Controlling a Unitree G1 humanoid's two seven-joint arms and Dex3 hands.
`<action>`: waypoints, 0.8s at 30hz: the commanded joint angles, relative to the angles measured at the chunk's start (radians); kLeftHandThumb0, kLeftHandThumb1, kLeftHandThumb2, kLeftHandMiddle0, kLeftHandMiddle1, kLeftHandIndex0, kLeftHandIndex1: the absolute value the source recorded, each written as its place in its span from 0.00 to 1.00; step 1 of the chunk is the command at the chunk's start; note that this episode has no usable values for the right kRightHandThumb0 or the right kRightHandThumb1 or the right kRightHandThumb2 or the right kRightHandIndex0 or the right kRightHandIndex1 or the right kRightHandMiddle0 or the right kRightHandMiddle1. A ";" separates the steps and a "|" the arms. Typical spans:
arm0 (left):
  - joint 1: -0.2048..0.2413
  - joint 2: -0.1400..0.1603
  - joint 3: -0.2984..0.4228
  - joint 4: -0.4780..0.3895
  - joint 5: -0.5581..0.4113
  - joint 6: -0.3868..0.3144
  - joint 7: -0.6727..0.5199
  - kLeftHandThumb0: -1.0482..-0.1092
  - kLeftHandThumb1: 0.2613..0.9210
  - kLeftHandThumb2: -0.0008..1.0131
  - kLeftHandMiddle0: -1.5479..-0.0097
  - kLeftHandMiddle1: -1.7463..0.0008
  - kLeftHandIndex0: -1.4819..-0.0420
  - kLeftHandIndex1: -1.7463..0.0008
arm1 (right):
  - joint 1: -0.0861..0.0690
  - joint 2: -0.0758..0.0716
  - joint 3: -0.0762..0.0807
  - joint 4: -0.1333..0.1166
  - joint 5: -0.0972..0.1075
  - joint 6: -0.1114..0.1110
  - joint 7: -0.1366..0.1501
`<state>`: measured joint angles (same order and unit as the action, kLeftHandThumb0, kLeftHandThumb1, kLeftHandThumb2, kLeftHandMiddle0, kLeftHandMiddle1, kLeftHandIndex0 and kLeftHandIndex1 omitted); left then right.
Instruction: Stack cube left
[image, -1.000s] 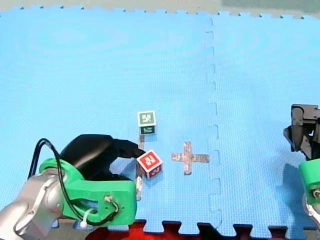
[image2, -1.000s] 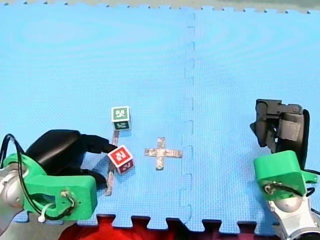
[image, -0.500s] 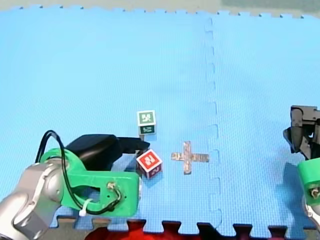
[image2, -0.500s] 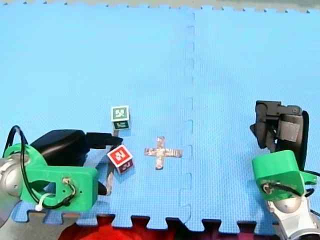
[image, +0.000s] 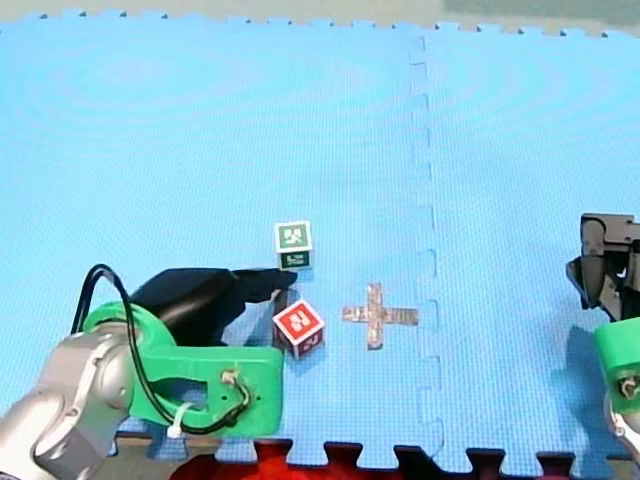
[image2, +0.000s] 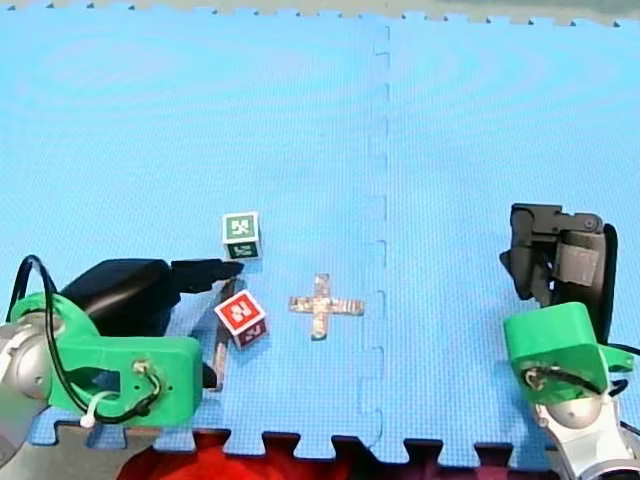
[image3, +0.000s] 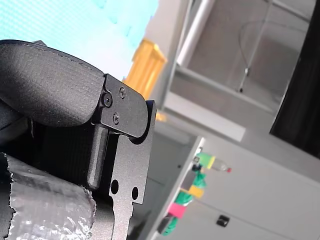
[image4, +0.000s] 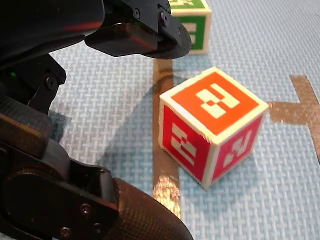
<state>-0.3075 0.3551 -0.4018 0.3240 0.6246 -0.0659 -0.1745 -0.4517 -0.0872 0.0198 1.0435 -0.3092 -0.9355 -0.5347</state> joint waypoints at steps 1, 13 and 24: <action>0.009 -0.008 0.000 -0.006 0.016 0.013 0.032 0.00 0.84 0.00 0.47 0.00 0.76 0.97 | 0.003 -0.001 0.000 -0.005 0.002 0.004 -0.001; -0.005 -0.046 0.004 0.106 0.030 -0.061 0.240 0.00 0.90 0.01 0.45 0.00 0.52 0.91 | 0.000 0.005 0.002 -0.005 0.001 0.005 -0.006; -0.019 -0.053 -0.010 0.109 0.031 -0.087 0.235 0.08 0.88 0.00 0.44 0.00 0.47 0.93 | -0.004 0.008 0.003 0.000 -0.001 0.011 -0.014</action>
<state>-0.3218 0.3000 -0.4080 0.4384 0.6547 -0.1510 0.0676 -0.4517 -0.0774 0.0241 1.0437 -0.3101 -0.9266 -0.5428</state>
